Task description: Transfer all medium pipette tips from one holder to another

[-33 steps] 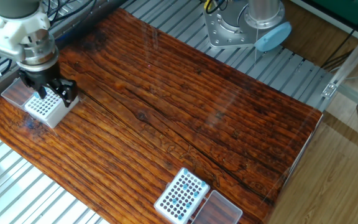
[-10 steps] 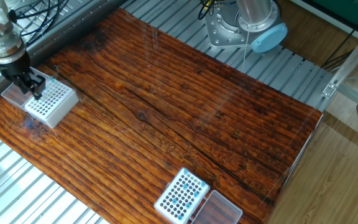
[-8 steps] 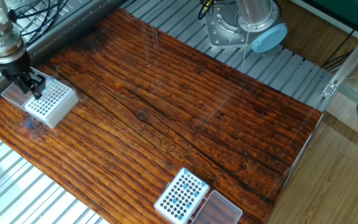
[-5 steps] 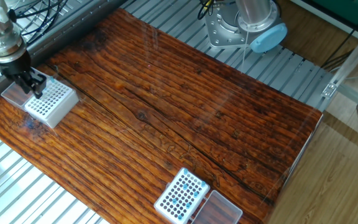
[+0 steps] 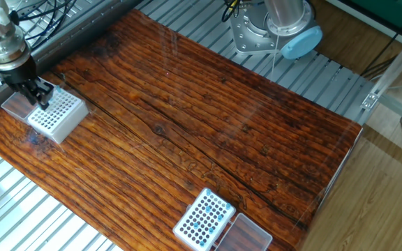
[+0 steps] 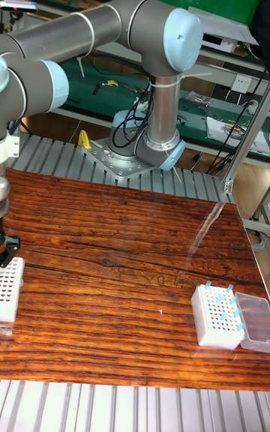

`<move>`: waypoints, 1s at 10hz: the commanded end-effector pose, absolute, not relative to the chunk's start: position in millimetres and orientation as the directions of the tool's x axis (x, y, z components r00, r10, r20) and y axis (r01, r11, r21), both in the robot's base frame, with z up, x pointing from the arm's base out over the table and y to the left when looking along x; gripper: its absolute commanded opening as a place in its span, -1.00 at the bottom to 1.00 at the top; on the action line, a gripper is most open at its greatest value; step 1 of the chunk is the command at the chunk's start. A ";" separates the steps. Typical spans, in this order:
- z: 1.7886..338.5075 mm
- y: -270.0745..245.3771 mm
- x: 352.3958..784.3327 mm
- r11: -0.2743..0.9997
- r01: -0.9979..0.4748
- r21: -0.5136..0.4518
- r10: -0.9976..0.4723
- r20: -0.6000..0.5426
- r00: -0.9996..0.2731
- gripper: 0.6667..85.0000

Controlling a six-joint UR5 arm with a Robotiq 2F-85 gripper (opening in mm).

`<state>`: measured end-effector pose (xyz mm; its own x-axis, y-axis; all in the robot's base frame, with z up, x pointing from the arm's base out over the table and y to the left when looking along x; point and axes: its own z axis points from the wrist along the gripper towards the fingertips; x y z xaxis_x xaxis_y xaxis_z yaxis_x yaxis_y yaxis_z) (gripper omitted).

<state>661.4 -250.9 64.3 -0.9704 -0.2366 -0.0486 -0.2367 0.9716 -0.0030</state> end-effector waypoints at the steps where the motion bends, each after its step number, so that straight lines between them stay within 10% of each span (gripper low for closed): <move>1: 65.1 -249.6 663.0 0.974 -0.227 0.005 -0.227 -0.057 -0.972 -0.23; 10: 63.8 -245.6 662.7 0.977 -0.211 0.009 -0.210 -0.058 -0.976 -0.61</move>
<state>661.7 -247.7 62.5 -0.9736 -0.2226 -0.0496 -0.2229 0.9749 -0.0008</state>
